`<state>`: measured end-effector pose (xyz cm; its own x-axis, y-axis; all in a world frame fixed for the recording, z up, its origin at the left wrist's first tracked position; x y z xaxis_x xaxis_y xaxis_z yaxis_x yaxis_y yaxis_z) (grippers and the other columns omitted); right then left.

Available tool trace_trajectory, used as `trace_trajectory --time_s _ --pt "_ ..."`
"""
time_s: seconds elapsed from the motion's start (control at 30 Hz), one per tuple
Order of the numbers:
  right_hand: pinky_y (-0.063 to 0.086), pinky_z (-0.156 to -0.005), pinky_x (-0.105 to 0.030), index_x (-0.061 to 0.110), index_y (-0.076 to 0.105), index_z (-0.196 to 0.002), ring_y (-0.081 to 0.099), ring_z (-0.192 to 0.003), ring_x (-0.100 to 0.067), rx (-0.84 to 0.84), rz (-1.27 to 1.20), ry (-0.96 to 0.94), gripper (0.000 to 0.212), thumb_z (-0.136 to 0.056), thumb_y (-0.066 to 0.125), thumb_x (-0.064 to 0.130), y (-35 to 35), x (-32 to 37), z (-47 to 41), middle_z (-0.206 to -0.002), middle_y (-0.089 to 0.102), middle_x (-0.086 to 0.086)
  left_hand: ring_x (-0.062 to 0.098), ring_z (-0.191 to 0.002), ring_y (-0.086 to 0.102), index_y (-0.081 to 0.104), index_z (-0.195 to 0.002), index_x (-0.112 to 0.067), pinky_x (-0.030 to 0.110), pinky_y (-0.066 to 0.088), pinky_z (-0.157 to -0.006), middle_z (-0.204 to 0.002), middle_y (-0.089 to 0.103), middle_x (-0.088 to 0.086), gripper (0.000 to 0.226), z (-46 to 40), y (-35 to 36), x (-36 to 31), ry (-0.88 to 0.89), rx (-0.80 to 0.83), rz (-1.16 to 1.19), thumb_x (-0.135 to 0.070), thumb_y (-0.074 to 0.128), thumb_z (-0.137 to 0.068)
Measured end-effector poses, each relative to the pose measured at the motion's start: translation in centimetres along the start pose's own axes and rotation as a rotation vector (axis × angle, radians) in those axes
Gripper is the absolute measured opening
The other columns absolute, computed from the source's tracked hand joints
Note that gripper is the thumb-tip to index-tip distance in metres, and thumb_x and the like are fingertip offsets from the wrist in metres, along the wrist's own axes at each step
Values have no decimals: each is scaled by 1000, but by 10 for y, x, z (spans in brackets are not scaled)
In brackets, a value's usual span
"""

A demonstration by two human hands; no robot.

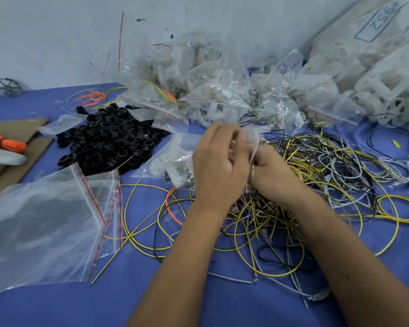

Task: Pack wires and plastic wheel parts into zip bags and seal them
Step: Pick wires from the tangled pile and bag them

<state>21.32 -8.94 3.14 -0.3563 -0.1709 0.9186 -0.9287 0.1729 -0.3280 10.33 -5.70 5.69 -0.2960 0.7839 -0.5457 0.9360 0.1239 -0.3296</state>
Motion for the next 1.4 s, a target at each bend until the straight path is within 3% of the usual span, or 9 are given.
trace_trajectory --time_s 0.1,0.23,0.37,0.57,0.77,0.9,1.07,1.27,1.4 --pt "62 -69 -45 7 74 -103 75 -73 -34 -148 -268 173 33 -99 41 7 -10 -5 -5 -86 77 -18 24 -101 56 72 -99 -10 34 42 -91 -103 69 2 37 -8 -8 32 -83 115 -186 -31 42 -105" --pt "59 -58 -30 16 71 -107 76 -74 -31 54 -243 229 38 -96 50 46 -8 -1 -1 -86 77 -15 32 -97 56 64 -82 -8 39 40 -89 -91 69 8 37 -8 -10 52 -188 215 -317 -25 42 -107" --pt "53 -60 -22 16 73 -83 70 -60 -6 147 272 52 8 -89 76 17 1 3 3 -68 75 5 37 -91 55 65 -72 -6 37 32 -79 -80 68 16 33 -13 -27 58 -248 88 -495 -16 51 -100" --pt "45 -65 -34 2 73 -84 57 -65 -9 -240 160 2 22 -100 60 13 -21 27 -22 -72 72 -4 31 -76 45 63 -77 -7 38 29 -71 -85 66 20 34 -19 -46 57 -401 -112 -526 -21 46 -102" --pt "28 -110 -42 15 70 -91 55 -107 -16 -249 569 -326 27 -106 48 19 -8 107 -54 -95 68 2 16 -78 45 69 -95 -9 21 18 -66 -102 62 9 34 -20 -66 64 -486 -310 -431 -32 47 -105" --pt "44 -99 -42 1 65 -95 53 -97 -19 -196 456 -584 30 -108 43 16 -12 157 -56 -88 57 10 5 -73 48 64 -86 -13 28 34 -71 -88 64 9 38 -29 -72 77 -476 -301 -38 -46 48 -96" --pt "61 -81 -40 -5 61 -101 56 -105 -28 -175 39 -543 27 -106 44 15 -31 171 -67 -103 58 -14 17 -134 56 53 -142 -19 44 45 -110 -140 63 2 92 -27 -50 75 -659 219 827 -70 79 -70" --pt "55 -83 -64 7 57 -86 44 -86 -21 -254 -66 -240 27 -107 46 17 -39 94 -76 -91 49 -13 20 -98 70 61 -131 -26 33 61 -71 -112 73 4 73 0 -11 48 -695 683 885 -14 88 -64" --pt "55 -66 -28 24 62 -120 56 -71 -6 -362 6 21 22 -102 55 36 -46 38 -56 -90 61 -5 15 -78 69 64 -120 -10 26 57 -63 -88 73 1 60 7 -4 51 -712 697 749 9 82 -67"
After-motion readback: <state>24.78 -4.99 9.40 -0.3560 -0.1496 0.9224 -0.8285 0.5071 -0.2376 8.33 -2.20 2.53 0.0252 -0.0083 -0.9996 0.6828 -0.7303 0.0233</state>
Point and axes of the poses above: each hand's wrist, its own z-axis away from the middle knuckle, its own y-axis out of the palm, x = y × z, the point moved 4 cm from there along -z, towards the middle knuckle
